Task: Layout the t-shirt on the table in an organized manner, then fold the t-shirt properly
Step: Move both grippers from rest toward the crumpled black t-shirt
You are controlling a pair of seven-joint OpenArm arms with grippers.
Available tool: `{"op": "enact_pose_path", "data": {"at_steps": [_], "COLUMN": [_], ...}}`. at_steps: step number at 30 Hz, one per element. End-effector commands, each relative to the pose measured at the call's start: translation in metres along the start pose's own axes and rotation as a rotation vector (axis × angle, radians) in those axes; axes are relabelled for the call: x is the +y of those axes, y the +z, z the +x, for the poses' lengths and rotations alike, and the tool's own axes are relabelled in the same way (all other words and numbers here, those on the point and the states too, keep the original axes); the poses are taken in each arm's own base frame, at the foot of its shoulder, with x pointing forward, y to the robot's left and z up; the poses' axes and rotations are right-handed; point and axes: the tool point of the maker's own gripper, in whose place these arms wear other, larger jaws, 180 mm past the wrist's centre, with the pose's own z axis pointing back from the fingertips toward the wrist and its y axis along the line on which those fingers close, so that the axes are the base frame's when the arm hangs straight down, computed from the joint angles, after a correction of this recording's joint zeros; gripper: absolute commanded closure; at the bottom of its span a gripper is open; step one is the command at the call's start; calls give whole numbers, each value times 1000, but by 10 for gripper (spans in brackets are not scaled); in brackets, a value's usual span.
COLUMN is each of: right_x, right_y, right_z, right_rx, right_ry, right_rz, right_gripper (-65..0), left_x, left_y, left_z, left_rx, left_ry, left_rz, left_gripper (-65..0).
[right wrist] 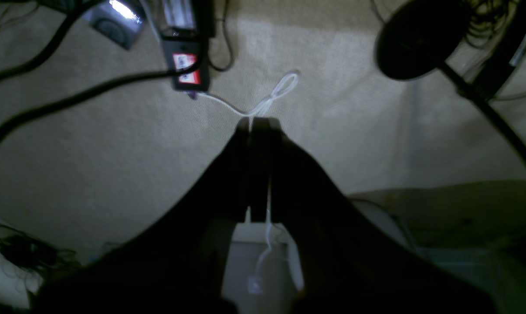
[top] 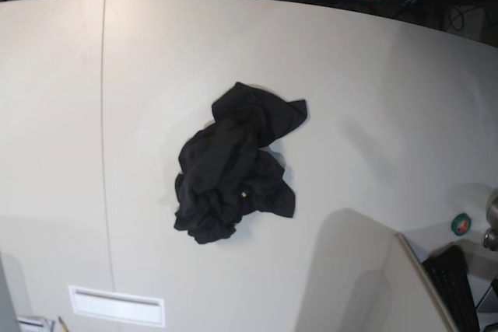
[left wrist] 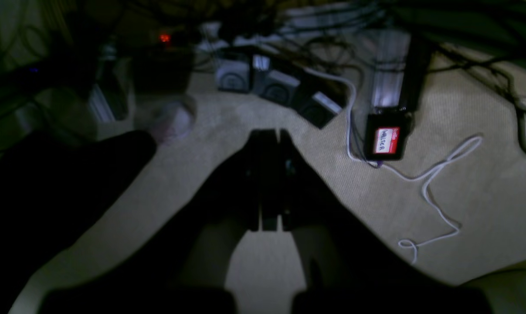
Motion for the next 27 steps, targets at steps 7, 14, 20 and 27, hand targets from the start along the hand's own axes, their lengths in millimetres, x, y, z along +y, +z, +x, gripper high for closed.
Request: {"op": "enact_pose_path", "data": {"at_steps": [7,14,20,27], "right_x": [-26,-44,-52,-46], "right_y": [34,90,139,206], "right_z": [-39,-9,56,165], "right_rx": [-82,-264,-454,-772], "right_ry": [-169,-178,-178,-147], "right_rz": [-81,-135,-159,-139], "right_gripper": [0,0,0,0], "left_x": [26,41,31,20], "left_y": [28,82,142,172], "left_z": [-40,-19,52,142], "left_rx": [6,-158,-397,-632], "left_ry": [-61,-150,-214,-209], "left_rz": [26,19,-17,-20], "left_gripper": [0,0,0,0]}}
